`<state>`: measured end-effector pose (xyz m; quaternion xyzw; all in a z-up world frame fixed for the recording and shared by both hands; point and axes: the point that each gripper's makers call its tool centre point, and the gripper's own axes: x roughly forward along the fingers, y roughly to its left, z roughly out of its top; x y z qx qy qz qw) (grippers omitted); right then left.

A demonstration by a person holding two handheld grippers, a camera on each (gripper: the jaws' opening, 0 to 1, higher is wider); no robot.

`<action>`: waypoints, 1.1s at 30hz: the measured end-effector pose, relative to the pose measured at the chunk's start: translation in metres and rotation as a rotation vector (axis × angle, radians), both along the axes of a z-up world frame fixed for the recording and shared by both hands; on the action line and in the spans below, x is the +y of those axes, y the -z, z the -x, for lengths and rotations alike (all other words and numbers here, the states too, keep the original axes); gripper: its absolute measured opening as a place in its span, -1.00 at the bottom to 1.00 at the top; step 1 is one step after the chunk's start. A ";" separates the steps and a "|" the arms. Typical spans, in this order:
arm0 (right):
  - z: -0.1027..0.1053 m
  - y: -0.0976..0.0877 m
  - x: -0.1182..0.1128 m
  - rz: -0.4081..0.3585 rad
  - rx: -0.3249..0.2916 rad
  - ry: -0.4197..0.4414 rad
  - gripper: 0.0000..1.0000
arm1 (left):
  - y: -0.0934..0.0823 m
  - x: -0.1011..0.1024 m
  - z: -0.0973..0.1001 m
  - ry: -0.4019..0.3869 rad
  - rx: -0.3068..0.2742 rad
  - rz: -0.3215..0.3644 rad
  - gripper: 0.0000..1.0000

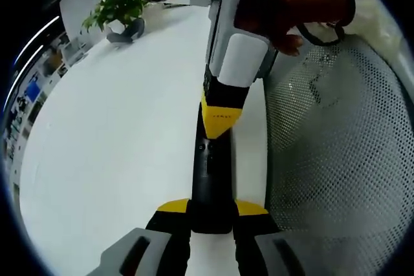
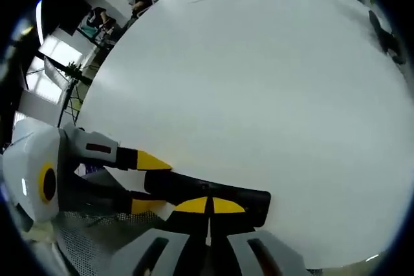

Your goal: Press the specified remote control buttons in sequence, fully releasing each button before pressing the next.

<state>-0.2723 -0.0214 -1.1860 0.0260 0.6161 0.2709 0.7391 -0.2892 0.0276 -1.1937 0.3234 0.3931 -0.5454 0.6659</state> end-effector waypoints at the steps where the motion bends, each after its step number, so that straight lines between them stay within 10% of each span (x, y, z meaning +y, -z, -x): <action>1: 0.000 0.000 0.000 0.002 0.000 -0.002 -1.00 | 0.000 0.000 0.000 0.001 0.000 0.000 -0.52; 33: 0.011 -0.001 -0.007 -0.007 -0.003 -0.040 -1.00 | 0.000 0.000 0.000 -0.007 0.010 -0.022 -0.52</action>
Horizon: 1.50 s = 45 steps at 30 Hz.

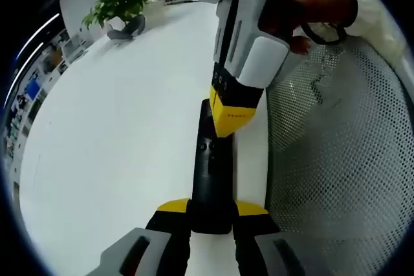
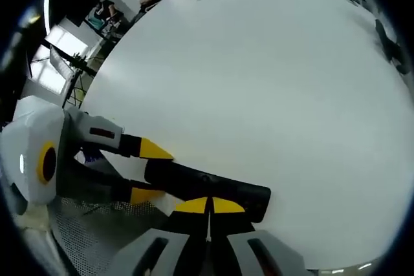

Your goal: Press the specified remote control buttons in sequence, fully releasing each button before pressing the next.

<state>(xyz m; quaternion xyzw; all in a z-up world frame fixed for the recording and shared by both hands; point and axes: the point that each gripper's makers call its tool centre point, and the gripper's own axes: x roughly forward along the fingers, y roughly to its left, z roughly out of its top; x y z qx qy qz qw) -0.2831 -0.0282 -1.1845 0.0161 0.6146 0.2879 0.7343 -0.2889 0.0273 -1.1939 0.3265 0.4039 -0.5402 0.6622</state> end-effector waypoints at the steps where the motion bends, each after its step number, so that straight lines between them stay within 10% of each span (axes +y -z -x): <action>1: 0.001 0.000 -0.002 0.000 0.003 0.000 -1.00 | 0.000 0.000 0.000 0.001 0.000 0.000 -0.52; 45: 0.003 0.002 -0.005 0.060 -0.019 -0.075 -1.00 | 0.000 -0.001 0.000 0.027 -0.002 -0.025 -0.51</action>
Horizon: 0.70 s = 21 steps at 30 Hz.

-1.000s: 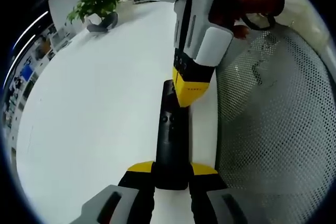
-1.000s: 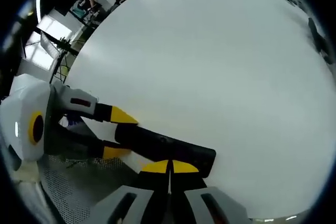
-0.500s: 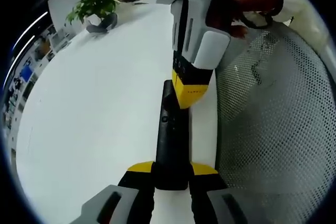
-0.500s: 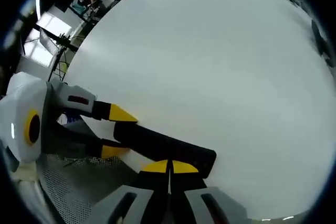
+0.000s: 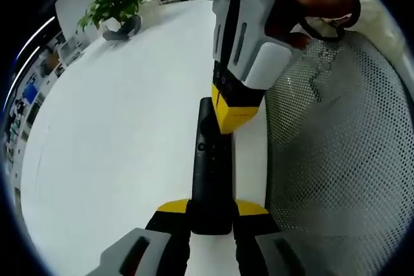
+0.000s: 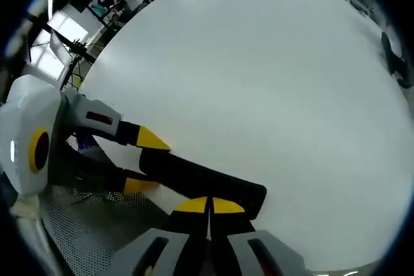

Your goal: Press the specified remote control buttons in sequence, fully releasing each button before pressing the next.

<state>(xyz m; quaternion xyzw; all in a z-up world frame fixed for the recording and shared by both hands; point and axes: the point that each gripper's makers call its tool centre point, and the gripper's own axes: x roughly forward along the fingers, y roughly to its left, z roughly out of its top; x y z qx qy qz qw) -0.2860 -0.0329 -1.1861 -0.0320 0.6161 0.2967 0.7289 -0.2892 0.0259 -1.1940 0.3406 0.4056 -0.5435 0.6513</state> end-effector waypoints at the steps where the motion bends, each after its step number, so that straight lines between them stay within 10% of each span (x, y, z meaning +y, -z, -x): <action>1: 0.000 0.000 0.000 -0.006 0.010 0.017 -1.00 | 0.000 0.000 0.000 0.001 0.000 -0.003 -0.51; 21: -0.009 -0.001 -0.001 -0.004 0.007 0.009 -1.00 | 0.000 0.000 0.000 0.018 -0.005 0.021 -0.51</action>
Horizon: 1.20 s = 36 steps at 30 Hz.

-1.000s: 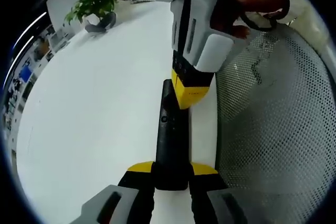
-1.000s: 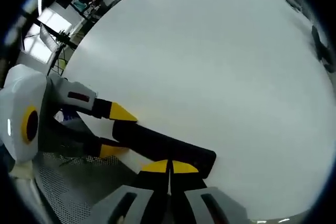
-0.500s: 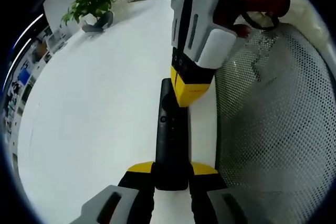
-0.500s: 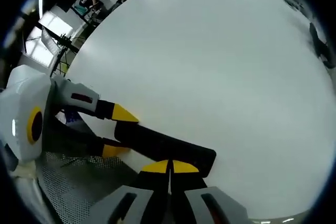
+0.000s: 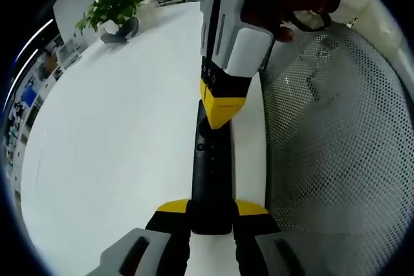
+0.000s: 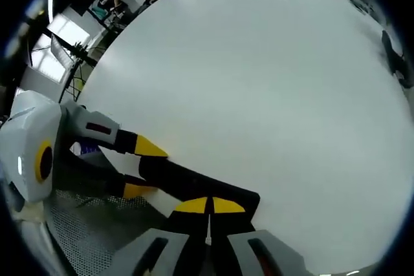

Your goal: Press the specified remote control buttons in sequence, fully releasing each button before pressing the next.

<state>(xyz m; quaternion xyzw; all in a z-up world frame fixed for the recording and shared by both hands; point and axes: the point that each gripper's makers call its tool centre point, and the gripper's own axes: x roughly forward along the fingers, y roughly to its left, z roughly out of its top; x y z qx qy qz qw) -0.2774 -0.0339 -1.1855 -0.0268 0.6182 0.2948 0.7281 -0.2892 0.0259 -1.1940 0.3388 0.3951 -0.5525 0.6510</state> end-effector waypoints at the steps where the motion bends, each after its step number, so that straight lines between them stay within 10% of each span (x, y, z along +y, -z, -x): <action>1: 0.000 0.000 0.000 0.002 0.000 0.001 -1.00 | 0.000 0.000 0.000 0.002 -0.001 0.001 -0.51; 36: -0.004 0.003 -0.003 -0.021 0.096 0.088 -1.00 | 0.000 -0.001 0.000 0.025 0.001 0.031 -0.52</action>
